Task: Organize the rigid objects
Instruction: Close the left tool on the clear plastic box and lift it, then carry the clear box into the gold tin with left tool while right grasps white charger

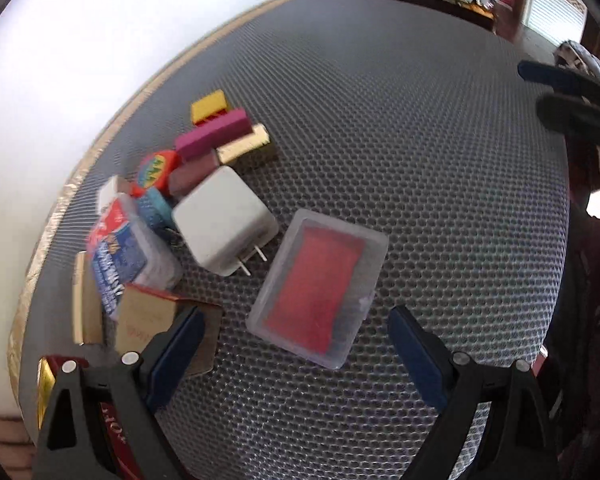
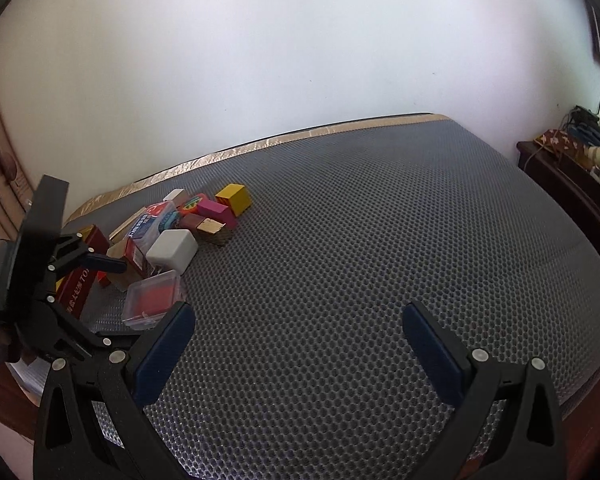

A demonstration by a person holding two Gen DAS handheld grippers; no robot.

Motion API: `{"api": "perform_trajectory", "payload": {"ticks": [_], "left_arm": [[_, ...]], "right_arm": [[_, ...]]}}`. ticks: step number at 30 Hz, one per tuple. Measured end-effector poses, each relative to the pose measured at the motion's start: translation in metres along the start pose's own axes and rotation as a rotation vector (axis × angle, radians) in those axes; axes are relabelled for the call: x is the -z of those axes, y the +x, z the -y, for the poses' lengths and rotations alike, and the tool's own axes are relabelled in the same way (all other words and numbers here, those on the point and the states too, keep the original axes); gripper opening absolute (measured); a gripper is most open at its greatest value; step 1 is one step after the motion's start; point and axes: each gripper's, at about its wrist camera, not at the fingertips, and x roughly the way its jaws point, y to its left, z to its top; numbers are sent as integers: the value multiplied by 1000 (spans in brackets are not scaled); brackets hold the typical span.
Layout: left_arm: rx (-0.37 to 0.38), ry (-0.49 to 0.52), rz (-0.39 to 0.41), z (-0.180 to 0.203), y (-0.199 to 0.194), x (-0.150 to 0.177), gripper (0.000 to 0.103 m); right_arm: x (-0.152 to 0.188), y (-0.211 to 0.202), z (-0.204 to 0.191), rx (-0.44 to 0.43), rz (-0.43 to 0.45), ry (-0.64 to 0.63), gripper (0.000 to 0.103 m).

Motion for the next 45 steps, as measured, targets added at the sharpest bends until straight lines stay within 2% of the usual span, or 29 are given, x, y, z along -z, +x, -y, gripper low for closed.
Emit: {"api": "perform_trajectory", "payload": {"ticks": [2,4,5,7,8,9,14,19,26,28,30,33,38,41,42,43,44,45], "left_arm": [[5,13,-12,-3,7,-2,91],[47,8,-12,-9,13,-6,86],[61,4,-12,-12,14,-8,78],[98,-3,-17,-16,19,-12,70],[114,-10,-16,-18,21,-13,61],[131,-20,-16,-20,23,-14,59],[121,-63,-1,-29,28,-19,55],[131,-164,51,-26,24,1,55],[36,-410,156,-26,2,39,55],[23,-486,197,-29,-10,48,55],[9,-539,227,-3,-44,53,55],[-21,-601,256,2,-84,71,55],[-101,-688,313,-10,-140,103,55],[-157,-742,325,-21,-159,117,55],[-183,-760,318,-25,-164,123,55],[-204,-773,307,-29,-167,129,55],[-216,-785,304,-33,-168,133,55],[-222,-804,304,-38,-170,139,55]], "right_arm": [[0,1,3,-3,-7,9,103],[1,1,4,-8,-12,14,103],[1,2,4,-9,-13,15,103],[1,2,4,-9,-15,14,103],[1,3,4,-10,-19,14,103],[1,3,4,-11,-22,15,103],[2,5,7,-15,-34,30,103],[1,4,8,-17,-36,36,103],[0,5,8,-61,-51,20,103],[-3,8,0,-110,-58,-19,103],[-10,13,-12,-171,-69,-85,103],[-30,24,-36,-318,-95,-232,103],[-69,43,-95,-438,-119,-542,102],[-80,69,-133,-469,-208,-725,92],[-81,77,-143,-475,-234,-766,83],[-82,85,-148,-476,-260,-794,67],[-83,98,-156,-480,-308,-820,58],[-84,106,-159,-494,-343,-831,44]]}}
